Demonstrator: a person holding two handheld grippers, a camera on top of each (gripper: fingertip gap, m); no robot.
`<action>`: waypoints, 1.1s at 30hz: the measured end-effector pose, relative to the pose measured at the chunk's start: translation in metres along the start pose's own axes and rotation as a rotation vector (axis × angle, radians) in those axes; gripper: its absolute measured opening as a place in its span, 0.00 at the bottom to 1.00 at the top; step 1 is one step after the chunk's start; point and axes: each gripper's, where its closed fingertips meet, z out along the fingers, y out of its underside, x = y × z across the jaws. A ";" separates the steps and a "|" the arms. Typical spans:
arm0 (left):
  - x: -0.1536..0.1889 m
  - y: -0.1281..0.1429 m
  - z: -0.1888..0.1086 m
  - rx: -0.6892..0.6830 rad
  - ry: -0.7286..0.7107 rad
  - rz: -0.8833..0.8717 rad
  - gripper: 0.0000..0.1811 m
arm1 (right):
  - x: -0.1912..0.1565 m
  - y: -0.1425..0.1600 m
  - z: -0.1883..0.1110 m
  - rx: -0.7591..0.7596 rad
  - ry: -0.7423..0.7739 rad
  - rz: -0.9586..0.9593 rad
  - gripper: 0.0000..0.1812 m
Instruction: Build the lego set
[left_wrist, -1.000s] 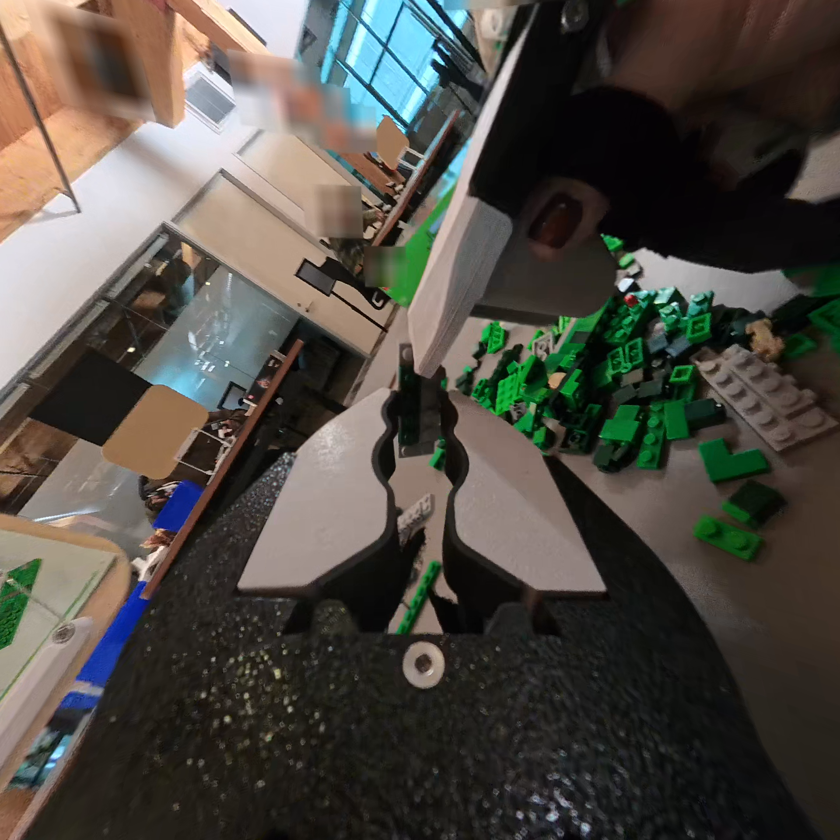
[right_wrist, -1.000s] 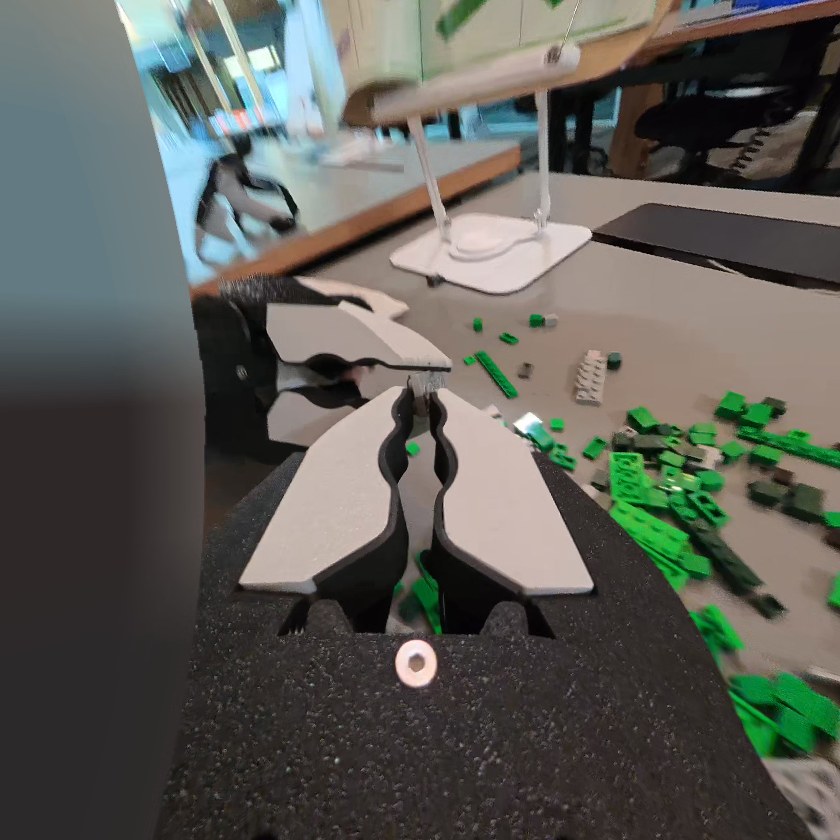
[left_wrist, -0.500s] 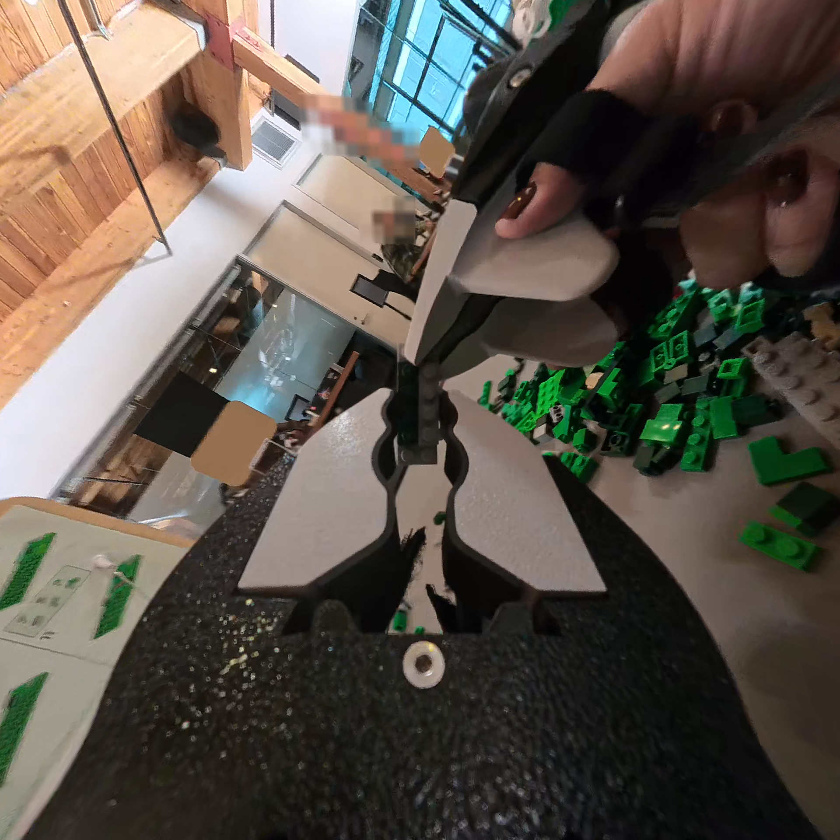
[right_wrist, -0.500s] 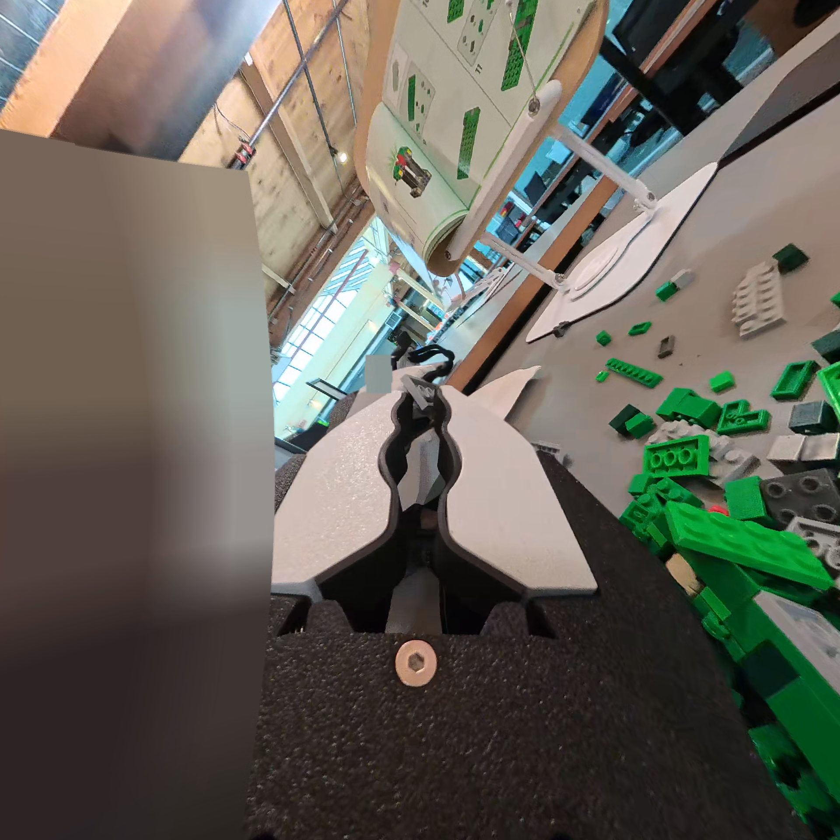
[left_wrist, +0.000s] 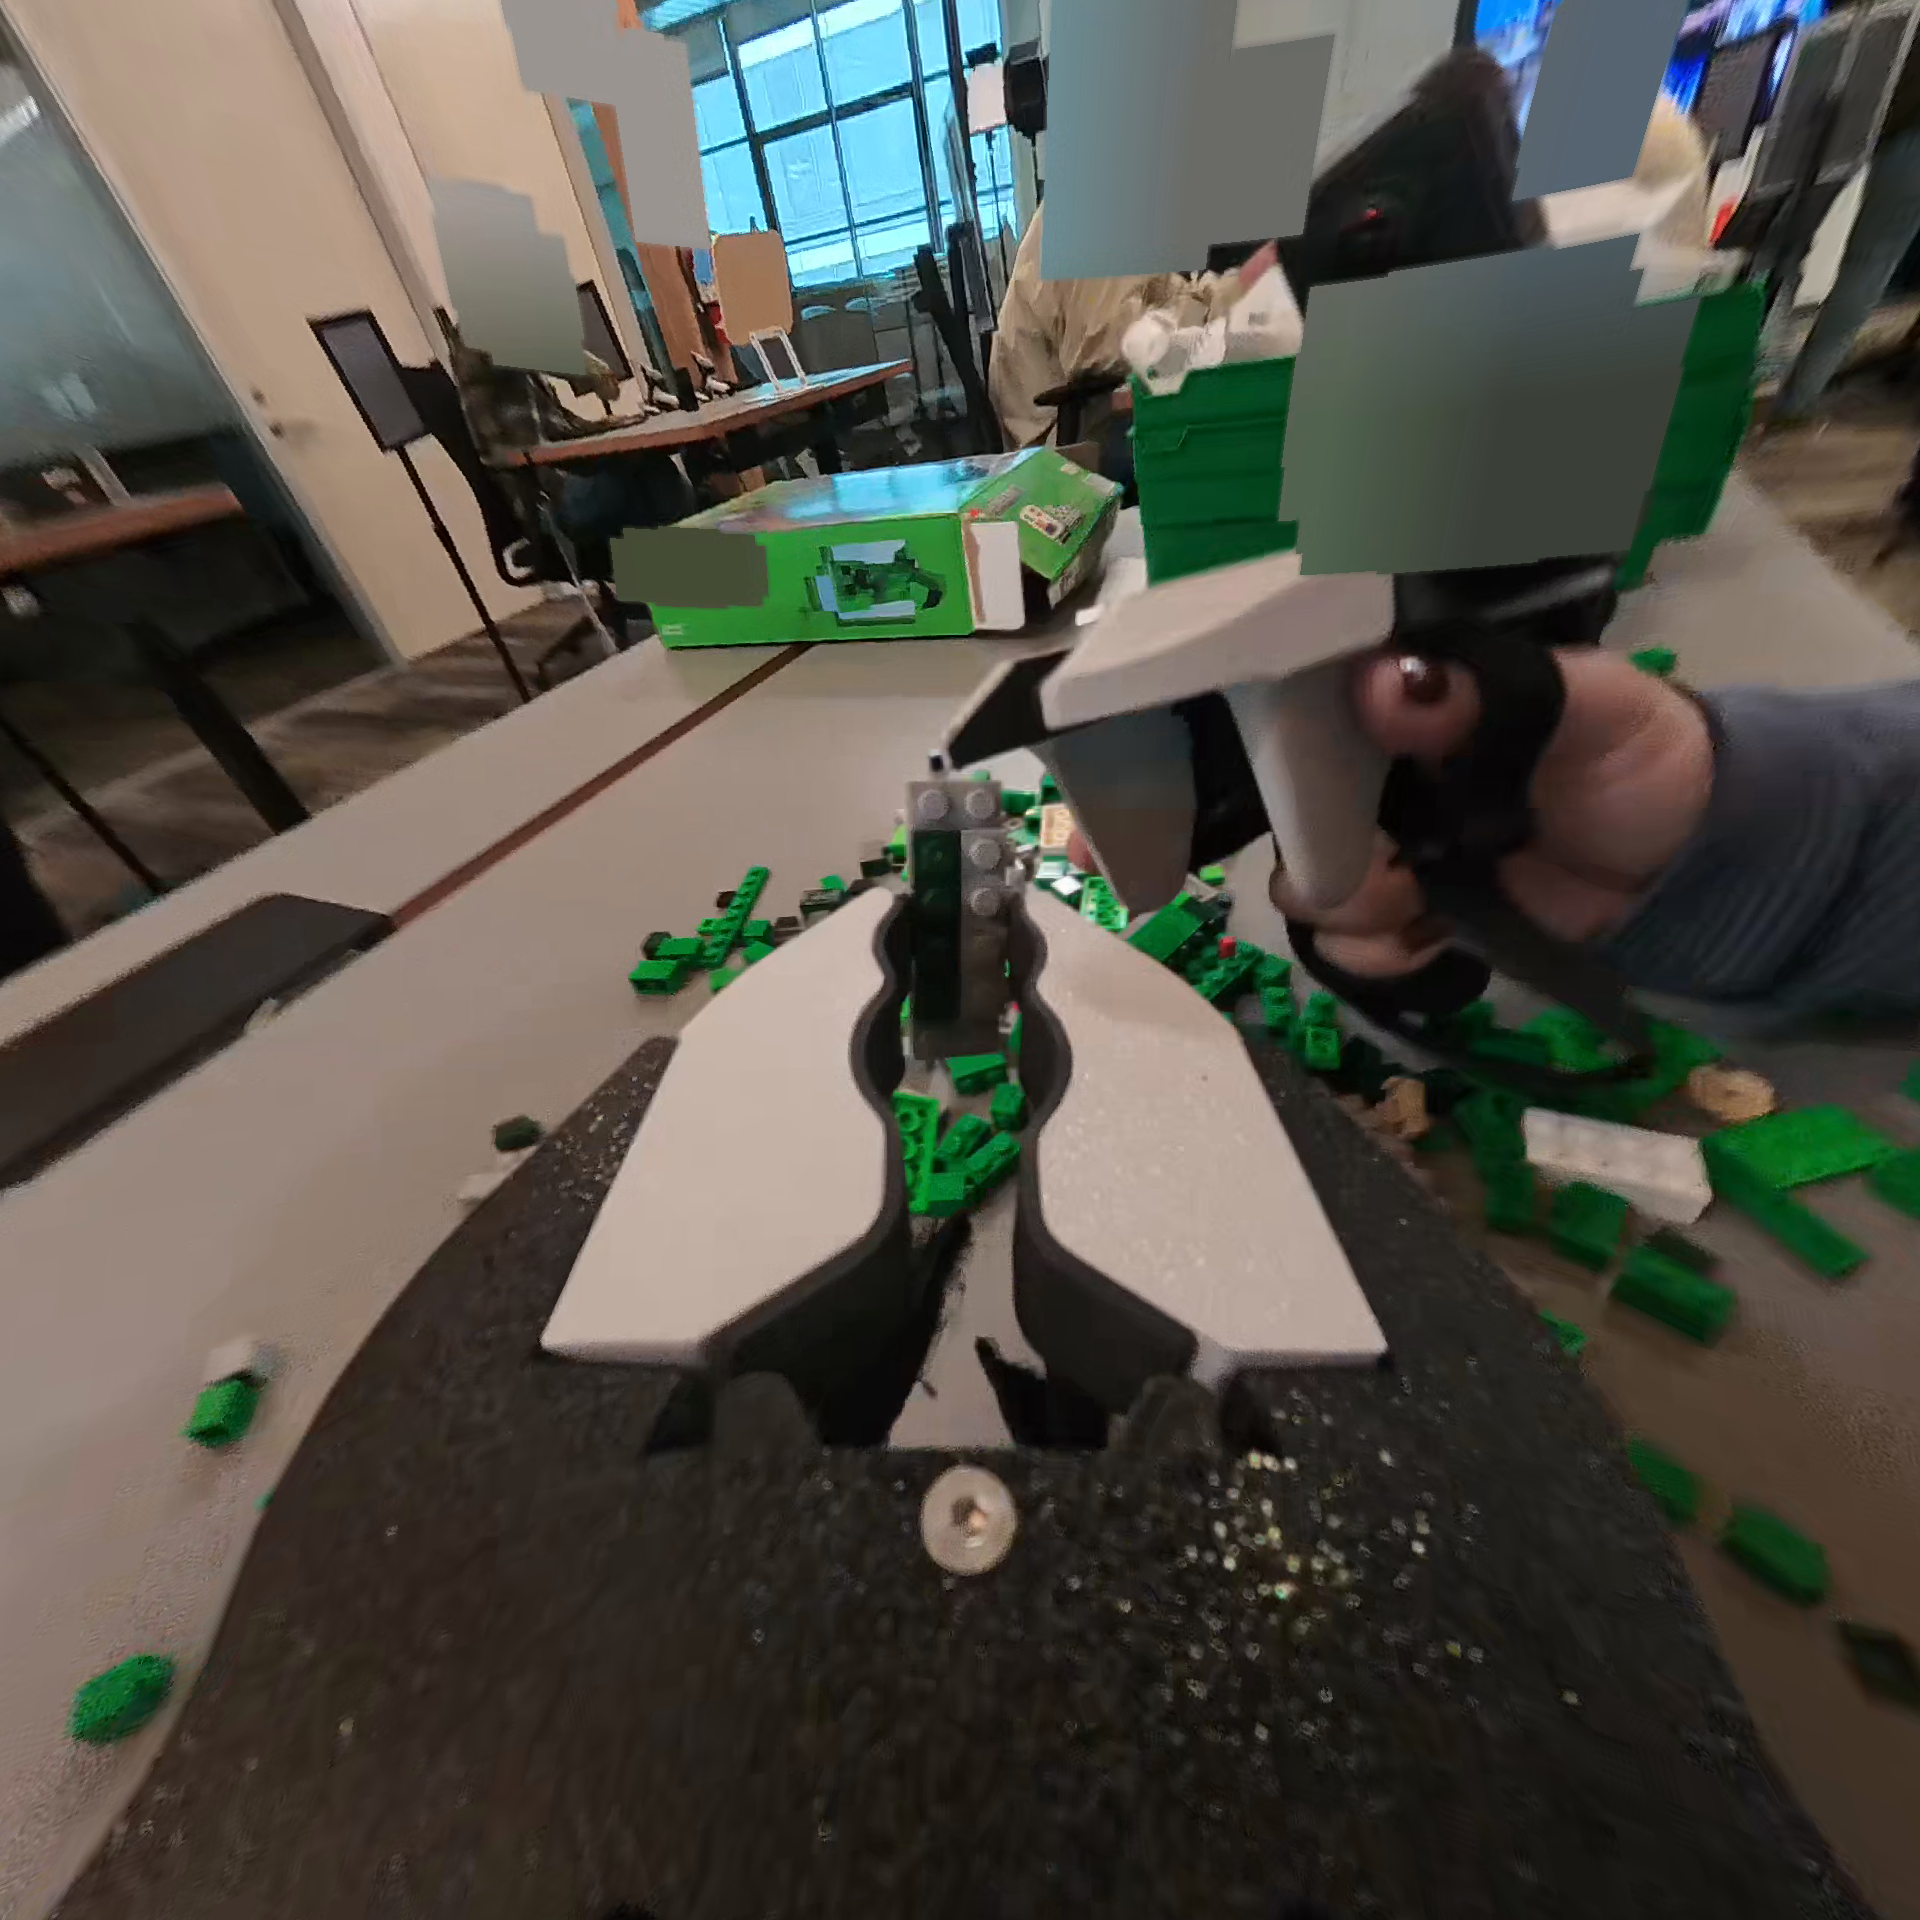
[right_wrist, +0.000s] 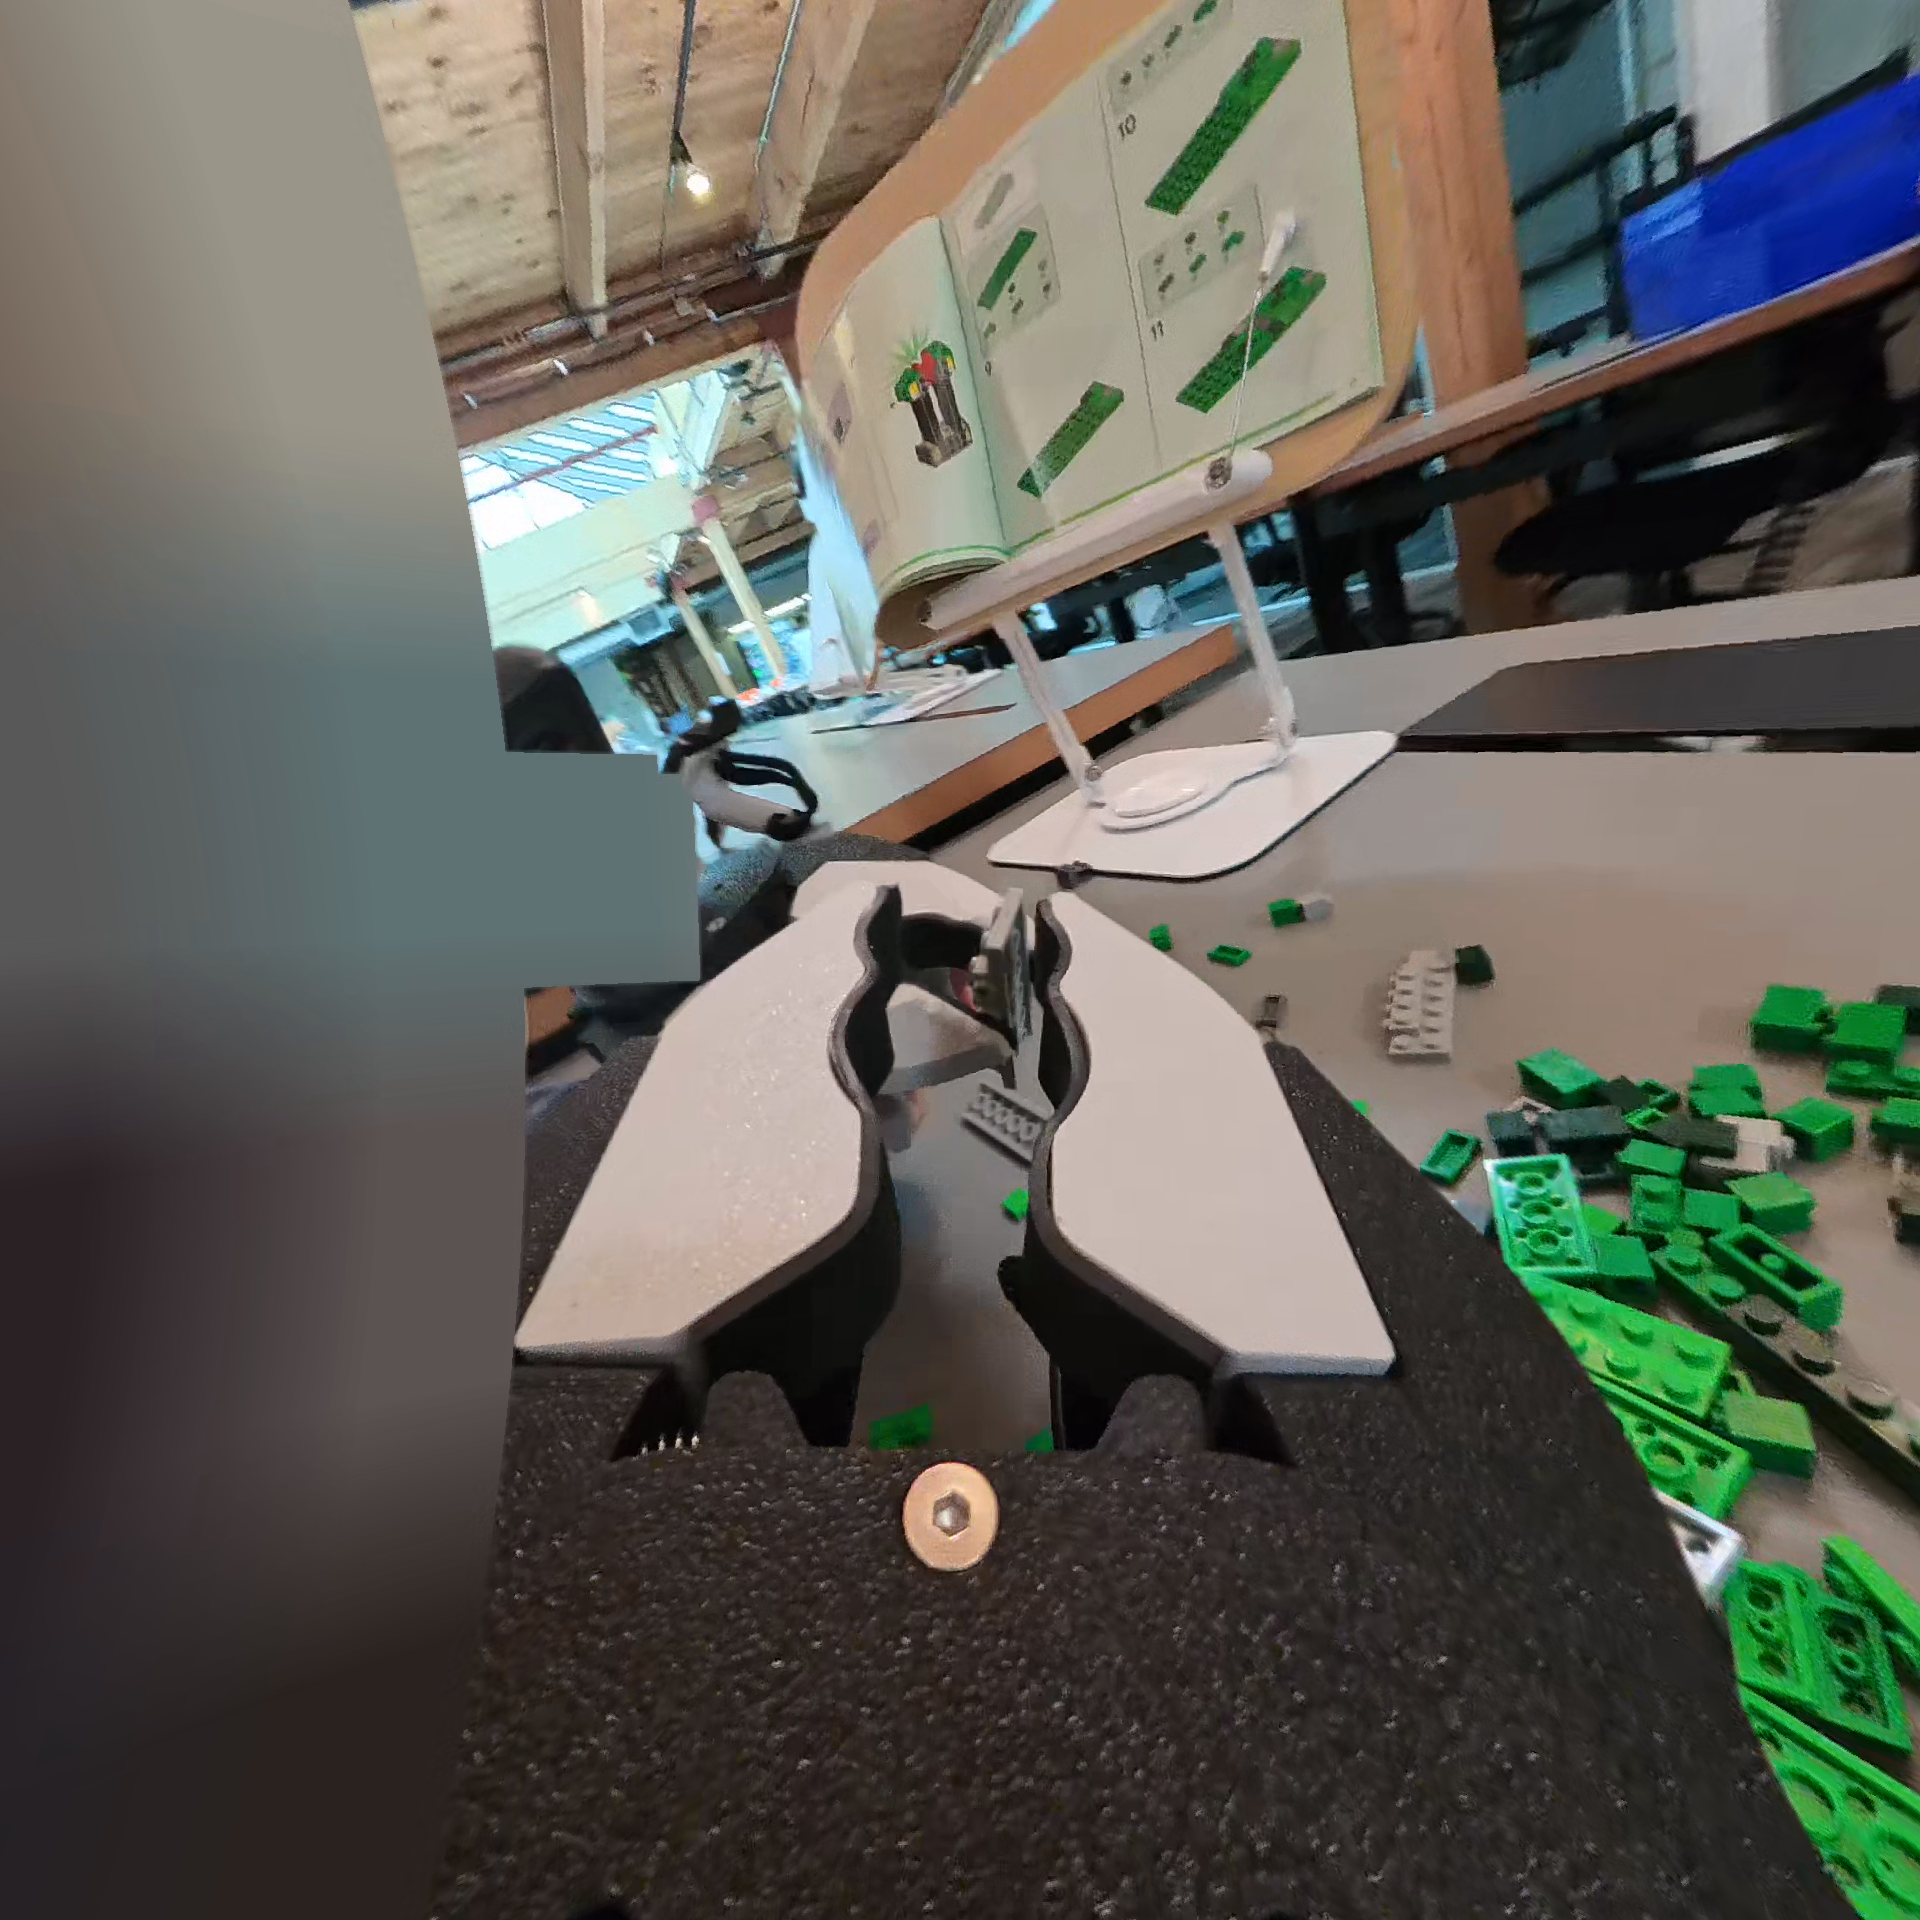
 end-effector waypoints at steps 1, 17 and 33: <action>0.001 0.000 0.001 0.001 0.004 -0.030 0.10 | 0.001 0.002 0.001 -0.005 0.026 -0.023 0.12; 0.007 0.003 0.004 -0.011 0.004 -0.007 0.10 | 0.010 0.010 0.002 -0.069 0.116 -0.056 0.14; 0.007 -0.014 -0.003 0.084 -0.146 0.249 0.15 | 0.002 0.006 0.000 -0.072 0.084 -0.096 0.03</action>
